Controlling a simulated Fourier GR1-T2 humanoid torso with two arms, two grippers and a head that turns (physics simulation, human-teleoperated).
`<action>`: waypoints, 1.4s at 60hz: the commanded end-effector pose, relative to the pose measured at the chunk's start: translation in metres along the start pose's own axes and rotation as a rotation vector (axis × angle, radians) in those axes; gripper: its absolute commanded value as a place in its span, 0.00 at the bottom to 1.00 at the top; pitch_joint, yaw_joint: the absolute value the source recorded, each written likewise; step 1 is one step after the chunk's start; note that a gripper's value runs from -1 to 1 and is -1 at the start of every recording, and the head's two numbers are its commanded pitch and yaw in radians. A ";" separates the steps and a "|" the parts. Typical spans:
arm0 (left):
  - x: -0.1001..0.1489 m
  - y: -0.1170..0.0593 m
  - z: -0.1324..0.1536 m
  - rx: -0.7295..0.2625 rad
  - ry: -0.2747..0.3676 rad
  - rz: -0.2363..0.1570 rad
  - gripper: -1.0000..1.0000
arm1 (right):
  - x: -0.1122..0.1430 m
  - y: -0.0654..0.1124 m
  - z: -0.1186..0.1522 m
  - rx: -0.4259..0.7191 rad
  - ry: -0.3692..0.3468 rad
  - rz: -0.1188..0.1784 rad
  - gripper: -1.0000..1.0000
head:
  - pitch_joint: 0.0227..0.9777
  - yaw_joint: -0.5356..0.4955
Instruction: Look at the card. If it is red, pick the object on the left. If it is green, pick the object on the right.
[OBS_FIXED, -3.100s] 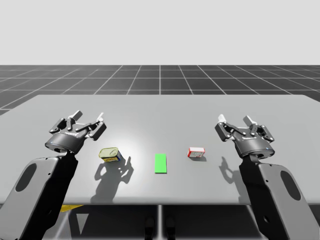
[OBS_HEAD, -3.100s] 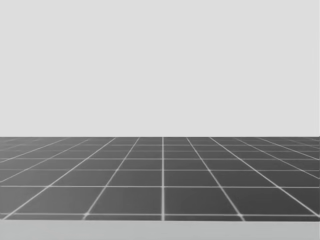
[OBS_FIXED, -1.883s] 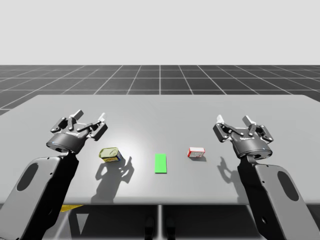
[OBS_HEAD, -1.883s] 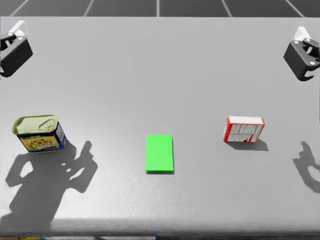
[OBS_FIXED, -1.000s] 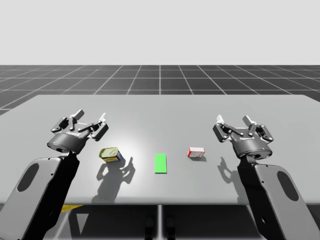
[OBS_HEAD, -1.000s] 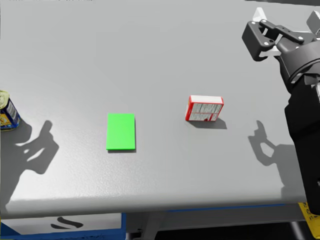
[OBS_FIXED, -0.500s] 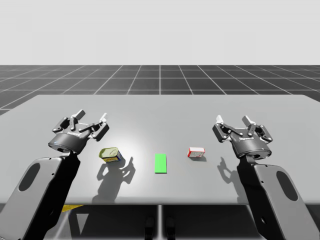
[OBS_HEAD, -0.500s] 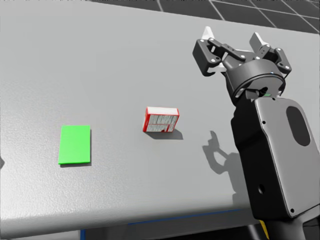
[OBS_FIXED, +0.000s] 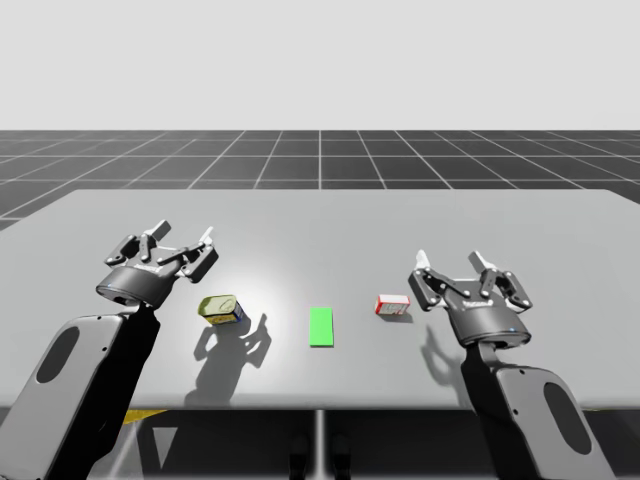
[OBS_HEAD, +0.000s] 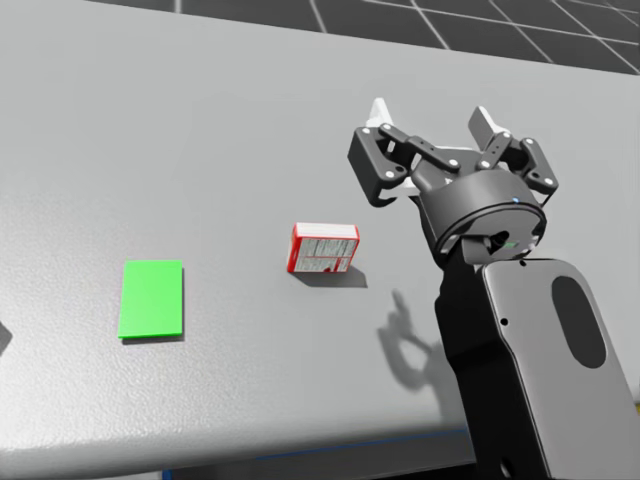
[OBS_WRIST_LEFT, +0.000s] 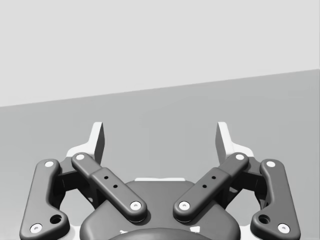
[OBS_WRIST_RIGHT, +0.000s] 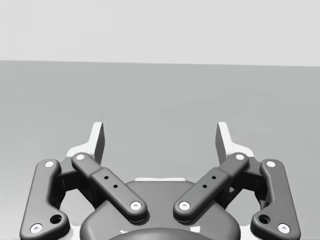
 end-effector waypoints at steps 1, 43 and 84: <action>-0.001 0.000 0.000 0.000 0.005 -0.001 0.00 | -0.015 0.019 0.024 0.011 0.030 0.002 0.00 | 0.86 0.23; -0.001 0.002 0.001 0.009 0.009 -0.010 0.00 | -0.095 0.075 0.054 0.038 0.236 0.001 0.00 | 0.84 0.23; -0.001 0.004 0.001 0.009 0.009 -0.010 0.00 | -0.111 0.073 0.002 -0.040 0.340 0.036 0.00 | 0.85 0.23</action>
